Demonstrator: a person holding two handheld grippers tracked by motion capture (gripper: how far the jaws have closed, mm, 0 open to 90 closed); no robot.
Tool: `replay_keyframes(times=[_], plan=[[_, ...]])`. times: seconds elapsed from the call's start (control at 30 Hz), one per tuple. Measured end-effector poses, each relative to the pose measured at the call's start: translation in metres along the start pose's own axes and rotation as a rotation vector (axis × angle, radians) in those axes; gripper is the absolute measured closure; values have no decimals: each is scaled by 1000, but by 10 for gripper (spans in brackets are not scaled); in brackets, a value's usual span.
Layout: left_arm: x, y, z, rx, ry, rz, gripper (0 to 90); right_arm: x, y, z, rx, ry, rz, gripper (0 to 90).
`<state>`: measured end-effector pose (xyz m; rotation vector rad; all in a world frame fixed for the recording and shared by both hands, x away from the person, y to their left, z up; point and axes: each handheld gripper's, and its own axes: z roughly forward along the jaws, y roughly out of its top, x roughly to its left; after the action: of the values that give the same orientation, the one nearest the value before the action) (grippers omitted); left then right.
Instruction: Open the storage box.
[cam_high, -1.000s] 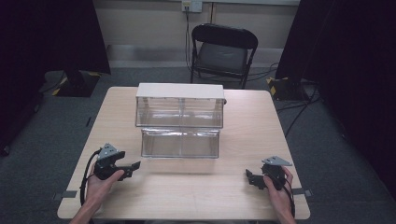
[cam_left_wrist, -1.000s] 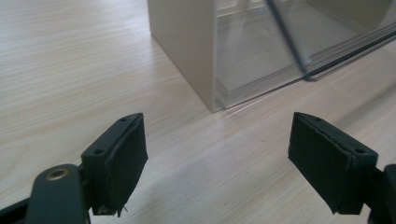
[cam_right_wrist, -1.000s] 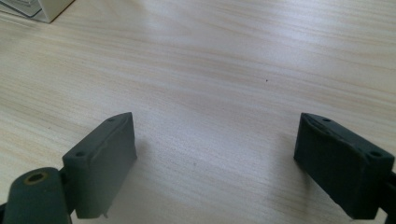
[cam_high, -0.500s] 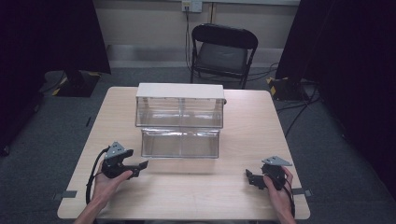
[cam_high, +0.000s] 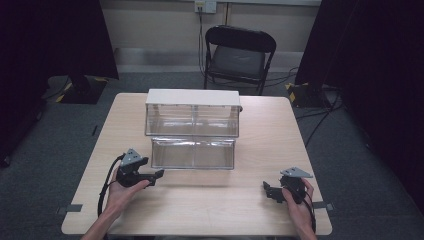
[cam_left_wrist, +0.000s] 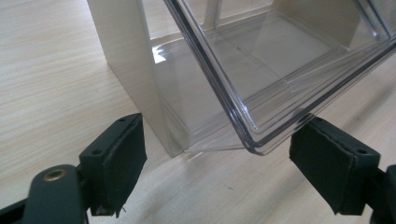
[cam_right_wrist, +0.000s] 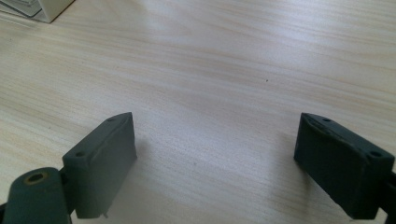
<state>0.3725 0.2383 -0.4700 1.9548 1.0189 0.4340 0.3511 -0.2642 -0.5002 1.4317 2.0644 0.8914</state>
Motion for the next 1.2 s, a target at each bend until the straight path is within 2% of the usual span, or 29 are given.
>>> replay_keyframes(times=[0.2, 0.3, 0.4, 0.57, 0.6, 1.2], plan=[[1, 1, 3, 3, 2, -3, 171, 0, 0, 0, 0, 0, 0, 119], [-2, 2, 5, 13, 19, 21, 172, 0, 0, 0, 0, 0, 0, 119], [-3, 5, 8, 17, 8, 13, 152, 0, 0, 0, 2, 3, 1, 116], [-9, 9, 14, 22, -12, 29, 156, 0, 0, 0, 2, 5, -2, 115], [-10, 10, 15, 13, -17, 19, 156, 0, 0, 0, 2, 5, -2, 115], [-12, 10, 12, -16, -31, 13, 115, 0, 0, 0, 2, 5, -2, 115]])
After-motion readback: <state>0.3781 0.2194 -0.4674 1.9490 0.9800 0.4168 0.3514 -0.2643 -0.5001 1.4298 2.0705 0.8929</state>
